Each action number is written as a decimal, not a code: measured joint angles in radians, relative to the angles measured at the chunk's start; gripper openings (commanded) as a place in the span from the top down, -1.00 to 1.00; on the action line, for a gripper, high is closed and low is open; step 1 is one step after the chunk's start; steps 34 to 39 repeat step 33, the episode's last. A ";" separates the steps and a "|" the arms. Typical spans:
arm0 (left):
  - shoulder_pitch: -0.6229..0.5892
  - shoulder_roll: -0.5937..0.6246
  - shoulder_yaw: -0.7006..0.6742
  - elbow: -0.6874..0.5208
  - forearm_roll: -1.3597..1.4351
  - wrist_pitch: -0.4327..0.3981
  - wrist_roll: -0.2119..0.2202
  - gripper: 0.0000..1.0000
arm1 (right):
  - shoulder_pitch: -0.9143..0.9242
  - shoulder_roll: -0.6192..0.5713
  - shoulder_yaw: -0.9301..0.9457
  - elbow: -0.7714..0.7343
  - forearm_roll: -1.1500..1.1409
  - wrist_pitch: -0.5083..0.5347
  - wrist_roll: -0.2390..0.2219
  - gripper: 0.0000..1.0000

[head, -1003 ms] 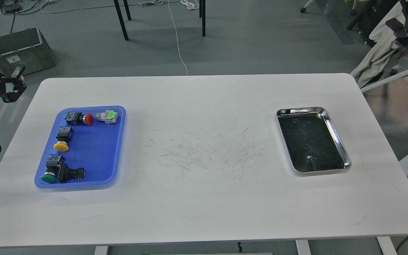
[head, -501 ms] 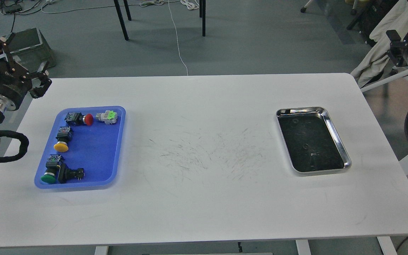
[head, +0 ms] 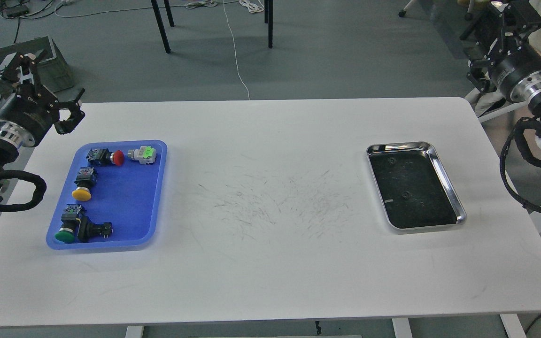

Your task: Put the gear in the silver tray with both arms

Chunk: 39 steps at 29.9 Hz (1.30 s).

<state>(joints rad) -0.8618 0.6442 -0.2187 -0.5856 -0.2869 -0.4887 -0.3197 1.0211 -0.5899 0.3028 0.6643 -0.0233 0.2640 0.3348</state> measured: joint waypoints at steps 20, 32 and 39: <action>-0.001 0.004 -0.102 0.000 -0.005 0.000 0.102 -0.97 | 0.005 0.131 0.136 -0.019 0.138 -0.142 -0.195 -0.98; 0.007 -0.013 -0.097 0.001 0.002 0.000 0.099 -0.97 | -0.011 0.104 0.125 0.040 0.123 -0.155 -0.194 -0.98; 0.007 -0.013 -0.095 0.001 0.003 0.000 0.099 -0.97 | -0.014 0.095 0.125 0.053 0.120 -0.154 -0.194 -0.98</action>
